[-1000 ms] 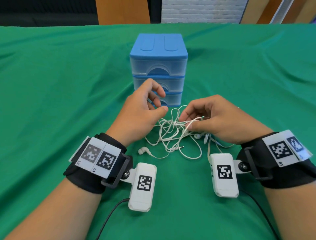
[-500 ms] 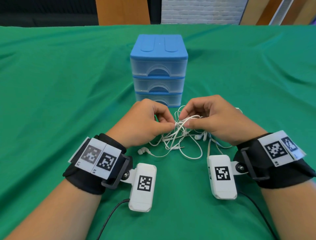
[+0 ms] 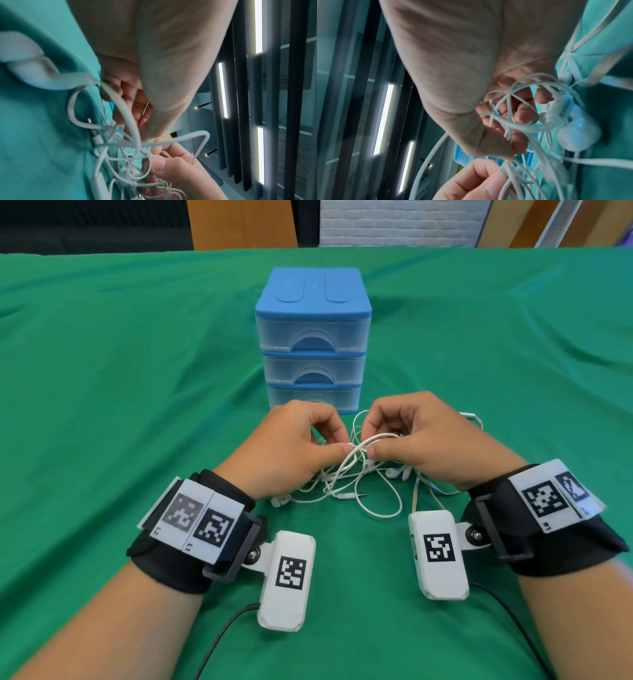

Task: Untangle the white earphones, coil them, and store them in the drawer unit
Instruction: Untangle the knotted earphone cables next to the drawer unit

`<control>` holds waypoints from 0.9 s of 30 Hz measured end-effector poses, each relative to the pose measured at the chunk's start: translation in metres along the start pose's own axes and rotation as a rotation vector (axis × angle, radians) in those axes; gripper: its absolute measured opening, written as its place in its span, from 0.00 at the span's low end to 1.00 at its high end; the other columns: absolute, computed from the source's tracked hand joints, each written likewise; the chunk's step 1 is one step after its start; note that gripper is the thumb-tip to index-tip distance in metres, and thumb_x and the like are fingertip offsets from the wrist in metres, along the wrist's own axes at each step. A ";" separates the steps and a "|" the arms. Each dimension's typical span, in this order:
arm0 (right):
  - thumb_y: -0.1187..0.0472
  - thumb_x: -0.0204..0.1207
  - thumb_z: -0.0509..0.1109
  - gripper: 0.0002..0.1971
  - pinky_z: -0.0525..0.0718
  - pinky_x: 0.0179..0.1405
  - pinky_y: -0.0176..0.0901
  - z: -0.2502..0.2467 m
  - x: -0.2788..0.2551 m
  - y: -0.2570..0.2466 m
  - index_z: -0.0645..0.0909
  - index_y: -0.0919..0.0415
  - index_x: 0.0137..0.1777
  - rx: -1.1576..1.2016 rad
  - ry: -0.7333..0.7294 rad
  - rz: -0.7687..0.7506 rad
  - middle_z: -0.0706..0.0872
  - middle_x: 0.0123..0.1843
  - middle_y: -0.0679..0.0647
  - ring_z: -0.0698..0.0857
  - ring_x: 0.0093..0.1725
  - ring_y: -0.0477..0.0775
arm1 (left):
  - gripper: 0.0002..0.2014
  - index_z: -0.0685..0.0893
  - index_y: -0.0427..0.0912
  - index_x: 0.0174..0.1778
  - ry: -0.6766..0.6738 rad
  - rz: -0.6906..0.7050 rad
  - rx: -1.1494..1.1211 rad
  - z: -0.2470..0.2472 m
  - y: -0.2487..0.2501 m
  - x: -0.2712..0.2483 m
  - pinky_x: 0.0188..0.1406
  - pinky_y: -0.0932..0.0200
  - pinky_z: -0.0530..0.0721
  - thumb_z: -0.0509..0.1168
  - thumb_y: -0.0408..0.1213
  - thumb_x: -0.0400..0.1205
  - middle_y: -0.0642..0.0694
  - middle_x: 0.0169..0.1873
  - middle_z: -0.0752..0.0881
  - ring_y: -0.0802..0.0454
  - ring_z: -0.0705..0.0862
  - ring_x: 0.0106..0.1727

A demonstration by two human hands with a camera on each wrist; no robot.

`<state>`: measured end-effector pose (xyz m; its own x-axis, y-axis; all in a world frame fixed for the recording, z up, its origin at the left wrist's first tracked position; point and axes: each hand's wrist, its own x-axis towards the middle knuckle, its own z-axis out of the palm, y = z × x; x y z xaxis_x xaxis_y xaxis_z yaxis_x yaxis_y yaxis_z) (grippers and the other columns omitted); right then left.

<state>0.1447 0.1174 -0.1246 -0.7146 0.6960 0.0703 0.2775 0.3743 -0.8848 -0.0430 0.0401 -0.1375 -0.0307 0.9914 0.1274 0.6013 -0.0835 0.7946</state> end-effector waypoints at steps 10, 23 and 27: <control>0.62 0.63 0.77 0.06 0.79 0.36 0.54 0.003 0.003 0.002 0.85 0.60 0.39 -0.041 0.088 0.005 0.89 0.35 0.66 0.81 0.32 0.56 | 0.04 0.88 0.44 0.39 0.085 -0.015 -0.183 -0.001 -0.001 0.003 0.32 0.61 0.73 0.77 0.34 0.77 0.56 0.29 0.84 0.55 0.75 0.29; 0.65 0.64 0.76 0.06 0.83 0.34 0.69 0.008 0.003 -0.002 0.83 0.63 0.39 0.024 0.090 0.007 0.86 0.36 0.73 0.79 0.32 0.58 | 0.04 0.87 0.42 0.41 0.043 -0.028 -0.183 0.000 0.001 0.001 0.36 0.52 0.81 0.76 0.35 0.78 0.48 0.33 0.87 0.50 0.82 0.29; 0.65 0.62 0.76 0.06 0.79 0.34 0.58 0.009 0.004 0.002 0.83 0.63 0.38 0.037 0.122 0.018 0.87 0.35 0.71 0.79 0.31 0.56 | 0.05 0.87 0.44 0.39 0.023 -0.027 -0.171 0.001 0.006 -0.001 0.32 0.60 0.77 0.75 0.37 0.79 0.56 0.27 0.85 0.52 0.80 0.28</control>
<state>0.1365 0.1157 -0.1297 -0.6259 0.7725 0.1073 0.2646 0.3397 -0.9025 -0.0386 0.0391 -0.1335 -0.0640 0.9911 0.1165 0.4557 -0.0748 0.8870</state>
